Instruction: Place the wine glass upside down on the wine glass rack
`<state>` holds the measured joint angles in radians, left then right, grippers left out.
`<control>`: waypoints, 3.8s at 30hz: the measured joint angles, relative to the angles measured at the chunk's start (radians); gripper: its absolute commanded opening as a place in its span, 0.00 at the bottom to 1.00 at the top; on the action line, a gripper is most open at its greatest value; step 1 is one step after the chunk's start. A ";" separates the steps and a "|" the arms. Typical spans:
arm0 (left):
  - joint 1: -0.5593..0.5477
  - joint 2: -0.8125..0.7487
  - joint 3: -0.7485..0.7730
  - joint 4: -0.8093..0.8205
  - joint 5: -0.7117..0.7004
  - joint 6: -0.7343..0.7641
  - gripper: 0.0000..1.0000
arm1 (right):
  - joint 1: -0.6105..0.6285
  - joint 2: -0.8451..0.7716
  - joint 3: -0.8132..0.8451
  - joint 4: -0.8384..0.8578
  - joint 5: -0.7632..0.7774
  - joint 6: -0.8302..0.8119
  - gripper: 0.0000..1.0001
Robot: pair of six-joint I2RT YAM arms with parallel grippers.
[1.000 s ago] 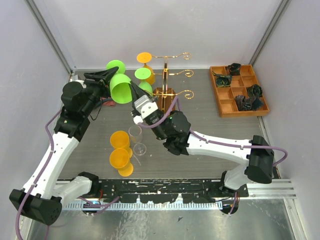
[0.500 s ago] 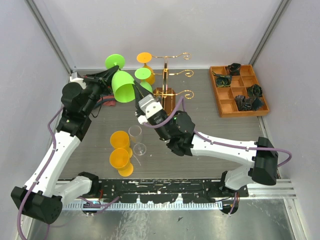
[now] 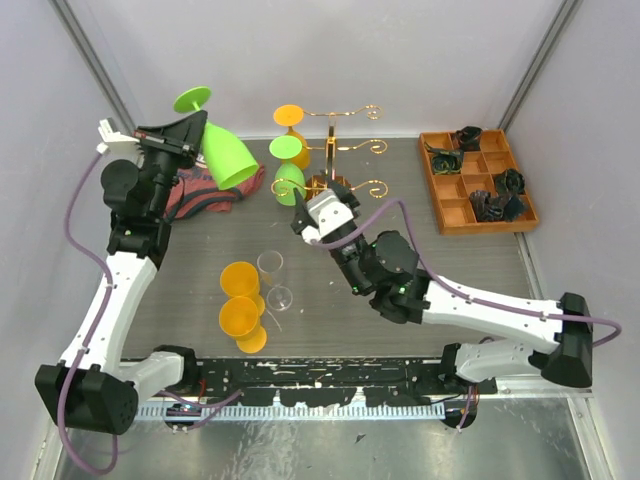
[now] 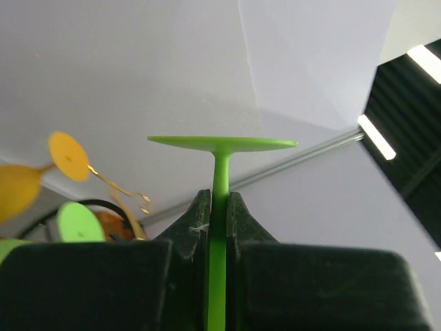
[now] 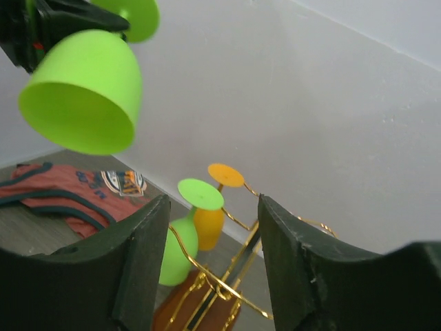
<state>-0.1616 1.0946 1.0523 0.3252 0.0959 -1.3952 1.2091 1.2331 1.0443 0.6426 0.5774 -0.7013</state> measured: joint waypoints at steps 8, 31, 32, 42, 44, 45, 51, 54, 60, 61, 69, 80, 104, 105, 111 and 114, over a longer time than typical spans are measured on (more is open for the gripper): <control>0.032 -0.014 -0.002 0.000 0.011 0.533 0.00 | 0.000 -0.163 -0.029 -0.233 0.137 0.100 0.65; 0.003 0.041 -0.510 0.690 0.179 1.097 0.00 | 0.000 -0.379 -0.081 -0.584 0.287 0.286 0.64; -0.012 0.040 -0.518 0.721 0.175 1.108 0.00 | 0.000 -0.381 -0.084 -0.587 0.288 0.287 0.64; -0.133 0.085 -0.653 0.921 0.148 1.213 0.00 | 0.000 -0.440 -0.108 -0.626 0.301 0.294 0.64; -0.138 0.110 -0.661 0.953 0.148 1.220 0.00 | 0.000 -0.451 -0.108 -0.629 0.303 0.296 0.63; -0.142 0.120 -0.664 0.968 0.149 1.223 0.00 | 0.000 -0.457 -0.111 -0.629 0.303 0.298 0.63; -0.176 0.133 -0.666 1.024 0.154 1.243 0.00 | 0.000 -0.483 -0.136 -0.639 0.313 0.303 0.63; -0.197 0.136 -0.670 1.039 0.158 1.250 0.00 | 0.000 -0.489 -0.142 -0.650 0.317 0.305 0.63; -0.237 0.145 -0.686 1.043 0.161 1.265 0.00 | 0.000 -0.500 -0.142 -0.655 0.328 0.307 0.63; -0.243 0.145 -0.689 1.044 0.161 1.266 0.00 | 0.000 -0.502 -0.142 -0.655 0.331 0.307 0.63; -0.290 0.201 -0.695 1.051 0.166 1.285 0.00 | 0.000 -0.503 -0.142 -0.660 0.341 0.306 0.63; -0.344 0.282 -0.657 1.057 0.160 1.295 0.00 | 0.000 -0.507 -0.142 -0.679 0.351 0.307 0.63; -0.371 0.389 -0.566 1.059 -0.005 1.290 0.00 | 0.000 -0.520 -0.142 -0.689 0.377 0.309 0.65; -0.371 0.390 -0.565 1.059 -0.016 1.291 0.00 | 0.000 -0.520 -0.142 -0.690 0.380 0.308 0.65; -0.371 0.391 -0.561 1.059 -0.072 1.306 0.00 | 0.000 -0.520 -0.142 -0.697 0.384 0.309 0.66; -0.371 0.383 -0.563 1.059 -0.085 1.321 0.00 | 0.000 -0.520 -0.142 -0.697 0.387 0.309 0.66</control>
<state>-0.5327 1.4776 0.4889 1.3838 0.0105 -0.0742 1.2091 0.7136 0.9028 -0.0547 0.9646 -0.3927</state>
